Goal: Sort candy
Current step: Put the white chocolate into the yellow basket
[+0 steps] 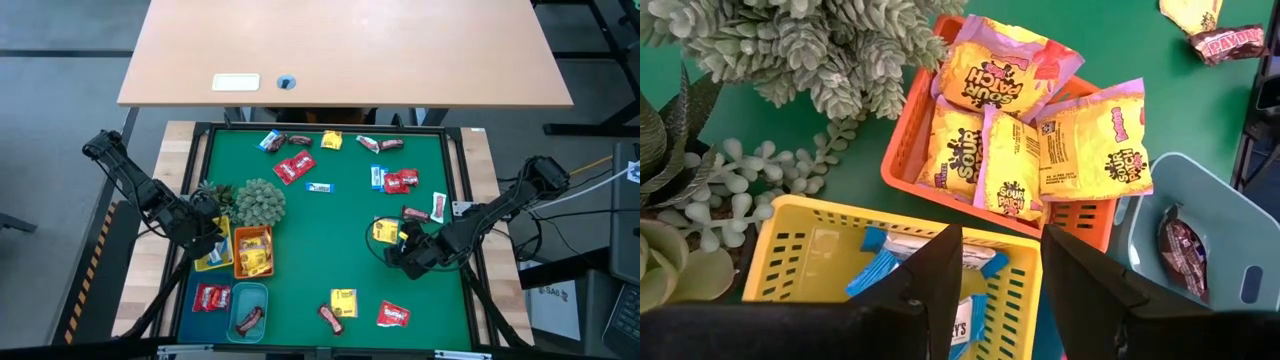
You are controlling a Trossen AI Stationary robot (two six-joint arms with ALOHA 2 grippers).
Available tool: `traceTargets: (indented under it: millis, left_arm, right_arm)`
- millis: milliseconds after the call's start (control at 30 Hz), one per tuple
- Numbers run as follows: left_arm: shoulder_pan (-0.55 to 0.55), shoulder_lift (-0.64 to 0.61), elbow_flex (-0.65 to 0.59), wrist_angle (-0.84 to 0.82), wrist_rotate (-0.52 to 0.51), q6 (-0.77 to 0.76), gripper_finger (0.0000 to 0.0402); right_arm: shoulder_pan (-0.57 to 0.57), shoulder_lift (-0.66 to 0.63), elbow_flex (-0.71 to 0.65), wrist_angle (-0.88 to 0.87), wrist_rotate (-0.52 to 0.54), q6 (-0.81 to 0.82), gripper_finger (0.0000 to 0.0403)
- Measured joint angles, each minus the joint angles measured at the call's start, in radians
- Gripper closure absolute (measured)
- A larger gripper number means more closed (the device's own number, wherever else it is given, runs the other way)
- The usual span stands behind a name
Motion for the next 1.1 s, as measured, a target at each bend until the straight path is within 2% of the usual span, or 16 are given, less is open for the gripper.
traceTargets:
  millis: [100,267,400,567,667,800,1100]
  left_arm:
    - [0.0,0.0,0.0,0.0,0.0,0.0,0.027]
    - [0.0,0.0,0.0,0.0,0.0,0.0,0.027]
    - [0.0,0.0,0.0,0.0,0.0,0.0,0.027]
    - [0.0,0.0,0.0,0.0,0.0,0.0,0.027]
    - [0.0,0.0,0.0,0.0,-0.006,0.0,0.027]
    - [0.0,0.0,0.0,0.0,-0.027,0.0,0.027]
    - [0.0,0.0,0.0,0.001,-0.028,0.0,0.027]
  right_arm:
    - [0.0,0.0,0.0,-0.043,-0.012,-0.06,0.0136]
    - [0.0,0.0,0.0,-0.06,-0.03,-0.333,0.0136]
    - [0.0,0.0,0.0,-0.049,-0.044,-0.61,0.0136]
    - [0.0,0.0,0.0,-0.05,-0.078,-1.06,0.0136]
    - [0.0,0.0,0.0,-0.049,-0.072,-1.246,0.0137]
    - [-0.001,0.002,0.0,-0.05,-0.061,-1.417,0.0137]
    - [-0.001,0.088,0.0,-0.065,-0.096,-1.631,0.0137]
